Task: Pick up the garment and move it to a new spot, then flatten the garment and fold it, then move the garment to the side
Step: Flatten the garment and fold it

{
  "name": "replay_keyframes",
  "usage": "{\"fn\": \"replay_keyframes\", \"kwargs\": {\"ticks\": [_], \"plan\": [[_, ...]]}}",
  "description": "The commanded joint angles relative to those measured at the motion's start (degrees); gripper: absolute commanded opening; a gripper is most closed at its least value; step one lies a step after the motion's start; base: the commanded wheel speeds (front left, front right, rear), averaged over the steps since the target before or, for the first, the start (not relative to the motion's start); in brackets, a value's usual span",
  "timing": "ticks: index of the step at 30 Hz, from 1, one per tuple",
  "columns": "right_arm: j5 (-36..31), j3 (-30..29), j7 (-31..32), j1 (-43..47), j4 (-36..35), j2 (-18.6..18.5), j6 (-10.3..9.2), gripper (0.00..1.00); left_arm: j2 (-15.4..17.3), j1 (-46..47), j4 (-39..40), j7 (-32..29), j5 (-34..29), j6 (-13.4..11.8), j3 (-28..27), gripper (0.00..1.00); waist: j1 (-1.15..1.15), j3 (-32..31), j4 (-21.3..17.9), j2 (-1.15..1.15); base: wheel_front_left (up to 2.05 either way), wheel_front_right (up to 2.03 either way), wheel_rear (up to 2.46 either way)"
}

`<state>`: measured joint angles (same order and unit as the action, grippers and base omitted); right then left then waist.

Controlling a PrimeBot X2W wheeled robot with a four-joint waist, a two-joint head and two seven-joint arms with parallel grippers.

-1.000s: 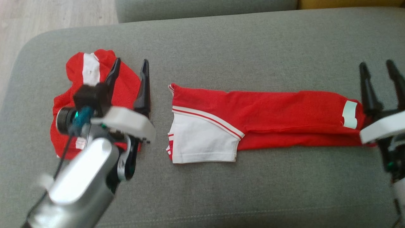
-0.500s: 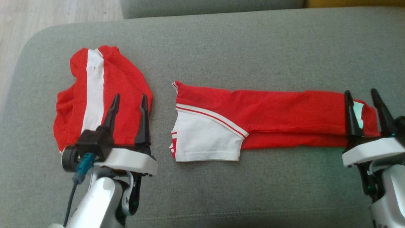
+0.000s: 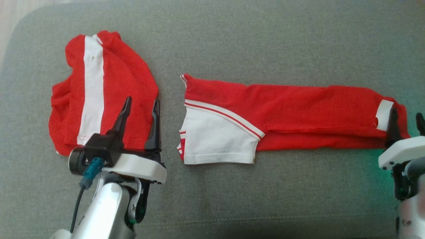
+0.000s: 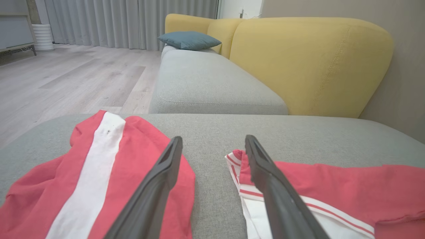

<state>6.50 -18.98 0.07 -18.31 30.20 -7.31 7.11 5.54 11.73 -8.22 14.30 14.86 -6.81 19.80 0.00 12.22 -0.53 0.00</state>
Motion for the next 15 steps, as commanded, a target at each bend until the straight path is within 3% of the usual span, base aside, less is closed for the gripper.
{"fn": "replay_keyframes", "kwargs": {"ticks": [1, 7, 15], "plan": [[-1.03, 0.22, 0.64, -2.07, -0.94, -0.36, 0.37, 1.00, 0.16, 2.22, 1.54, 0.70, -0.70, 0.45, -2.41, 1.00, 0.00, 0.89, -0.09, 0.00, 0.00, 0.00, 0.00], [-3.22, -4.40, 3.62, -5.15, 2.55, 0.95, 0.37, 1.00, -0.36, 3.00, 1.40, 0.70, -2.31, 1.89, -4.00, 1.00, 0.00, 3.36, -0.28, 0.00, 0.00, 0.00, 0.00], [-3.29, -5.80, 5.09, -7.09, 4.75, 2.04, 0.37, 1.00, -0.66, 3.71, 1.24, 0.70, -3.70, 3.13, -5.68, 1.00, 0.00, 5.46, -0.82, 0.00, 0.00, 0.00, 0.00]]}}
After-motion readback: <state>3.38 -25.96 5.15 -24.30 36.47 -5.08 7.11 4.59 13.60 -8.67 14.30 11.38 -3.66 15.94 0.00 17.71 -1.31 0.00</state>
